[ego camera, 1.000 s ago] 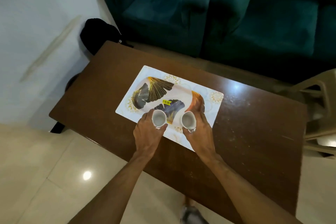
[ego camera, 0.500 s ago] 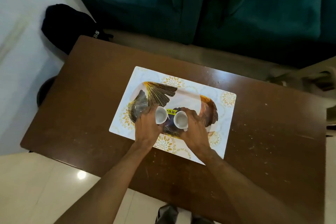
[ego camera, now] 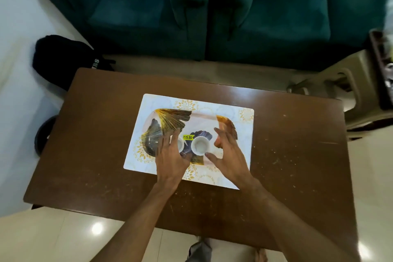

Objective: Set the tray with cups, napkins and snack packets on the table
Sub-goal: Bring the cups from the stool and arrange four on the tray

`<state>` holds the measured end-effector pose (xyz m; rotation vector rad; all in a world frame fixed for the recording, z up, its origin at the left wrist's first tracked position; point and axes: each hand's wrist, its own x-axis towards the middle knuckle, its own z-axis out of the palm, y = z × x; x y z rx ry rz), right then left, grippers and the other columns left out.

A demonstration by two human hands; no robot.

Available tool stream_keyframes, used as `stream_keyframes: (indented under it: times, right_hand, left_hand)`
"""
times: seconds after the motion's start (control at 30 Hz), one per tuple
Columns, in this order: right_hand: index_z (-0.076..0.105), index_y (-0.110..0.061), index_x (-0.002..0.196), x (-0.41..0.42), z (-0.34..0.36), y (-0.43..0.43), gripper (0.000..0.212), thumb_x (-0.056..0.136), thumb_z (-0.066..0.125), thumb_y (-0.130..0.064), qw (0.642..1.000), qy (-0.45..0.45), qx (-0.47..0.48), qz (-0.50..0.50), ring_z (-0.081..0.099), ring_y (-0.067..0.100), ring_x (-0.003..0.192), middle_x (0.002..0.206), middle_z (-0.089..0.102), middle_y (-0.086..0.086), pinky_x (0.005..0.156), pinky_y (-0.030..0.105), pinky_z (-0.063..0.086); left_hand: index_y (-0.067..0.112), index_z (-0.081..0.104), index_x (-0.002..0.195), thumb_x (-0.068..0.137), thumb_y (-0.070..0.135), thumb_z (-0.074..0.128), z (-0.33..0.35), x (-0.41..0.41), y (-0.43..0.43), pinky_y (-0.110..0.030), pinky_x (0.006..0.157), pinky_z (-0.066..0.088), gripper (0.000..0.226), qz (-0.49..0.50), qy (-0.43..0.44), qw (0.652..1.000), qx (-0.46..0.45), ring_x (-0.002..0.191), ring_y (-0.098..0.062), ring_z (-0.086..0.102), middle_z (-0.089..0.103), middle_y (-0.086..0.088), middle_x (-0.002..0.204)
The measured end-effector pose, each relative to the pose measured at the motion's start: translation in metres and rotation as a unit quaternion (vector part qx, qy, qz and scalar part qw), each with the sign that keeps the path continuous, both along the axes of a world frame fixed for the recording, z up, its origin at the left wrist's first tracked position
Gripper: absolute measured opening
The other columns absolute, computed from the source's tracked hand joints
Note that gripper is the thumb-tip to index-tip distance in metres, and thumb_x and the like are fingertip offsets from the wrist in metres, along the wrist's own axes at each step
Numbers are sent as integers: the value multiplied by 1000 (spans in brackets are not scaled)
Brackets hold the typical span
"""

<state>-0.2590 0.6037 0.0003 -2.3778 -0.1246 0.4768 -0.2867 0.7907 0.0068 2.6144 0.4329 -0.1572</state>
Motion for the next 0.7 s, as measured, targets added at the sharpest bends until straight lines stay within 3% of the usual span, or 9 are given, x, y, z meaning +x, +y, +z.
stream_keyframes:
  times: [0.23,0.4,0.7]
  right_hand:
    - [27,-32,154,-25,67,-115,70,94,57,-54,995,-39,7,-86,33,18,147,163,26,-6,117,39,32]
    - [26,-34,155,-59,110,-254,69,96,56,-52,984,-111,-6,-142,30,16,148,163,26,-4,117,38,34]
    - [39,-18,150,-99,160,-500,64,94,62,-40,969,-141,-41,-200,43,23,135,151,43,7,108,42,45]
  left_hand:
    - [21,47,146,79,38,81,65,-6,-118,-53,113,41,77,-39,-36,998,-11,141,-30,44,49,-5,152]
    - [20,47,147,85,42,75,111,-17,-253,-49,112,44,71,-73,-83,994,-17,138,-27,47,53,-6,148]
    - [23,40,151,89,42,72,160,-29,-495,-47,117,39,73,-167,-88,979,-78,142,-21,42,45,-2,154]
